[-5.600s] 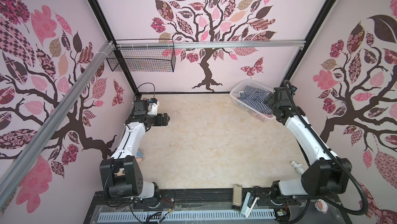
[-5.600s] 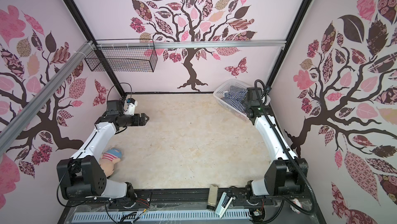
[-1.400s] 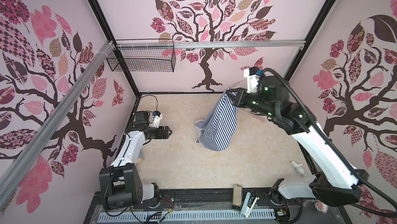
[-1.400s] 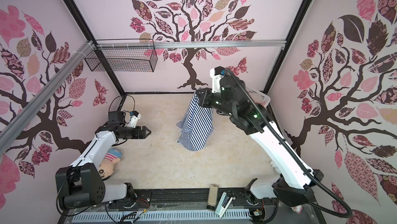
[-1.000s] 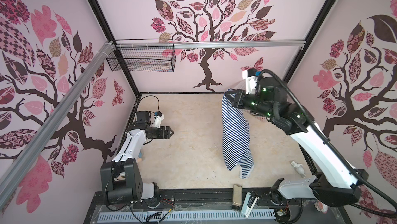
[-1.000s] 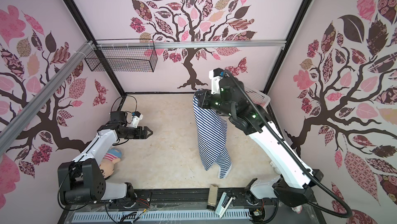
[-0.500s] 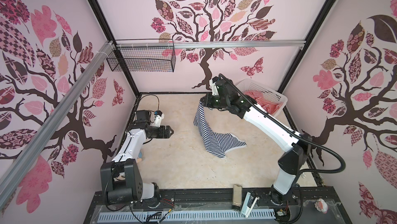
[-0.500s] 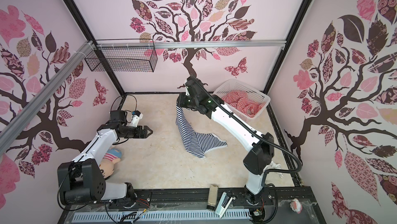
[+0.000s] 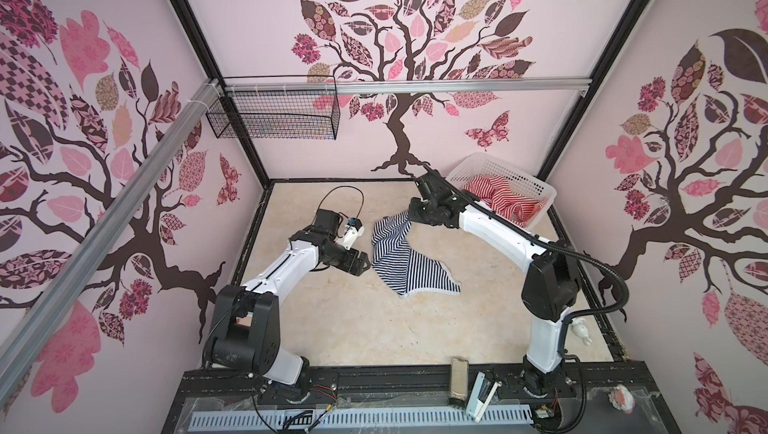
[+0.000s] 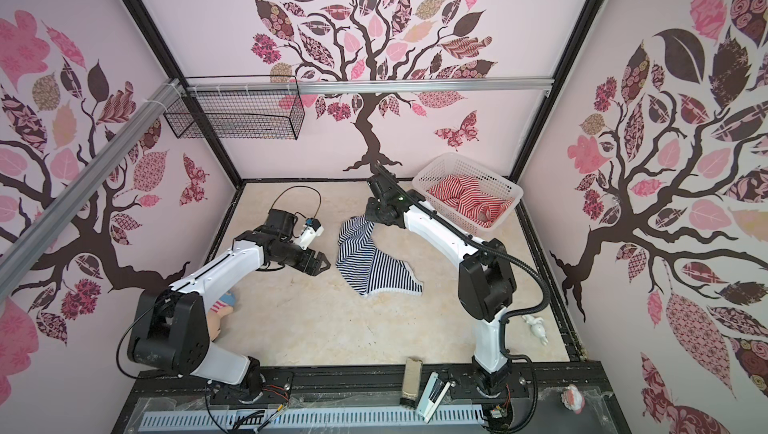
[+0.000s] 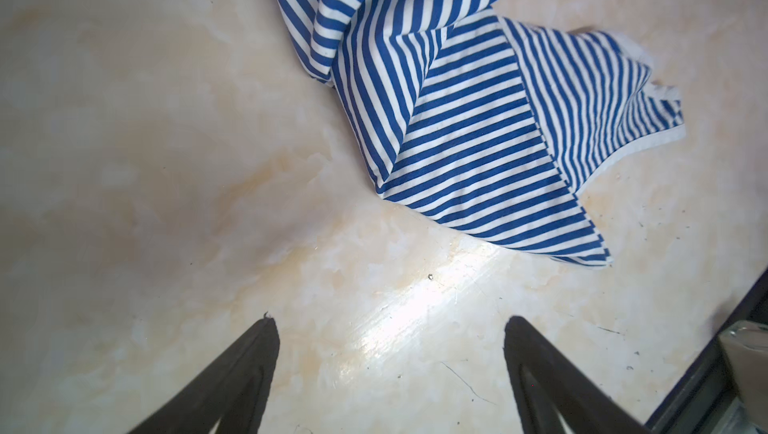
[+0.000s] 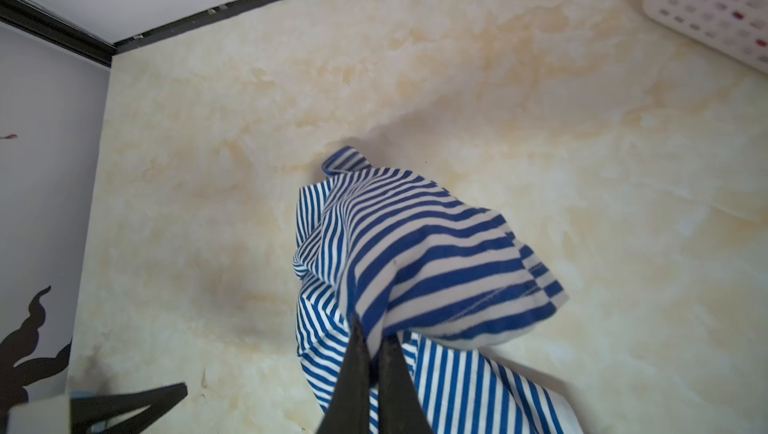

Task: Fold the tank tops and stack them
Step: 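Lower the tank top onto the table center with the right gripper, then grasp the tank top edge nearest the left gripper with the left gripper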

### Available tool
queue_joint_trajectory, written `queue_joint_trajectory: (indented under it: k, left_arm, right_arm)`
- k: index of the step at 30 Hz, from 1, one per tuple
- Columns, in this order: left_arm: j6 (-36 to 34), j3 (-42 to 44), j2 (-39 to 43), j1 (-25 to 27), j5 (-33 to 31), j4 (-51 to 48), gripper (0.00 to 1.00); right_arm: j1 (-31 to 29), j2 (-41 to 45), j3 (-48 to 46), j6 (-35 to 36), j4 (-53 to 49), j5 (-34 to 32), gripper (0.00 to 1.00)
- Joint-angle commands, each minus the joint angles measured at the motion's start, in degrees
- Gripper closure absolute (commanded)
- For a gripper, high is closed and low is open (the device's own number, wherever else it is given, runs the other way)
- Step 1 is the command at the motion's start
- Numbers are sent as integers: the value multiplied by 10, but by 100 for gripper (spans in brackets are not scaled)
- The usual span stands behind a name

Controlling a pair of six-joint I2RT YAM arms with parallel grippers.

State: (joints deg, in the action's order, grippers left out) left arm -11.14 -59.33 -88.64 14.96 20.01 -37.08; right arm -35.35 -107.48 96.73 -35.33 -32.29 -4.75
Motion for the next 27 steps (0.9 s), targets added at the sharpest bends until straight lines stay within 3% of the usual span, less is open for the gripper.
queue_joint_trajectory:
  k: [1,7,10,18,23,27]
  left_arm:
    - [2,-39,-46,34,-55,28,10]
    - [13,-96,-129,91,-103,31,10]
    - [13,-129,-173,113,-162,13,11]
    - [4,-176,-243,116,-255,8,12]
    - [-30,-215,-290,114,-349,16,11]
    - [-56,-250,-317,96,-360,36,10]
  right_arm:
    - [-6,101,-4,-7,17,-3,100]
    - [-6,149,-52,-11,10,-7,100]
    - [-7,170,-70,-12,4,-6,100]
    - [-32,220,-102,-17,-10,0,100]
    - [-52,238,-125,-33,-17,8,100]
    - [-59,241,-137,-52,-6,44,100]
